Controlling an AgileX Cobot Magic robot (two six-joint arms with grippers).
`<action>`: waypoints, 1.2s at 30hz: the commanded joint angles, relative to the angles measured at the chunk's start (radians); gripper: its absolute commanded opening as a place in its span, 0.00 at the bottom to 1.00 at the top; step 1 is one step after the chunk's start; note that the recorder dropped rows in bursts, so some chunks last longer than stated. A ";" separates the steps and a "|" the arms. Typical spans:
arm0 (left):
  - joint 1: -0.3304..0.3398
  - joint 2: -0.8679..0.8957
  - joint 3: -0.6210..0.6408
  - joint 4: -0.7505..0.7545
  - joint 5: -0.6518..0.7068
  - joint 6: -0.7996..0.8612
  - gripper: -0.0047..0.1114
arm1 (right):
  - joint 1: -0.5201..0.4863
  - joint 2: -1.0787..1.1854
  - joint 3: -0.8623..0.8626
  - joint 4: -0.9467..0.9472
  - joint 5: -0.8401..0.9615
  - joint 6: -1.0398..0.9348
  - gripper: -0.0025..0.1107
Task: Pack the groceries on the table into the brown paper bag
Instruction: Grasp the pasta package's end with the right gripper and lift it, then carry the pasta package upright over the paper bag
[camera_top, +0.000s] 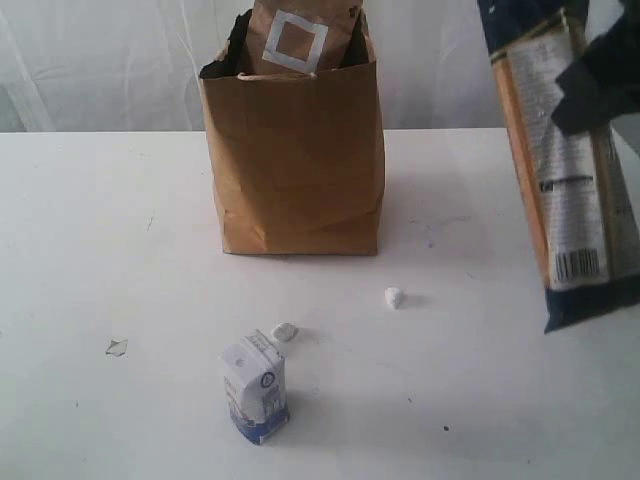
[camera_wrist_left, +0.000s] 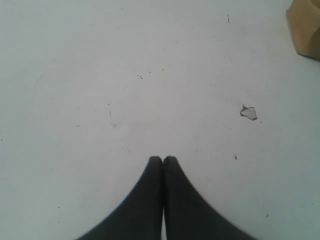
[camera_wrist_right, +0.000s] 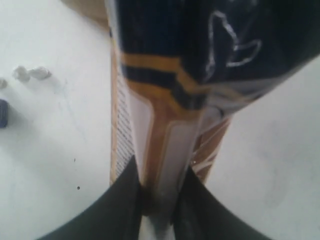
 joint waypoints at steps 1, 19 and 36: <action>0.005 -0.004 0.009 0.007 0.000 0.001 0.04 | -0.003 -0.021 -0.147 0.016 -0.044 0.008 0.02; 0.005 -0.004 0.009 0.010 -0.005 0.000 0.04 | -0.003 0.116 -0.312 0.668 -0.426 -0.082 0.02; 0.005 -0.004 0.009 0.015 -0.064 0.000 0.04 | -0.003 0.212 -0.312 1.035 -0.678 -0.311 0.02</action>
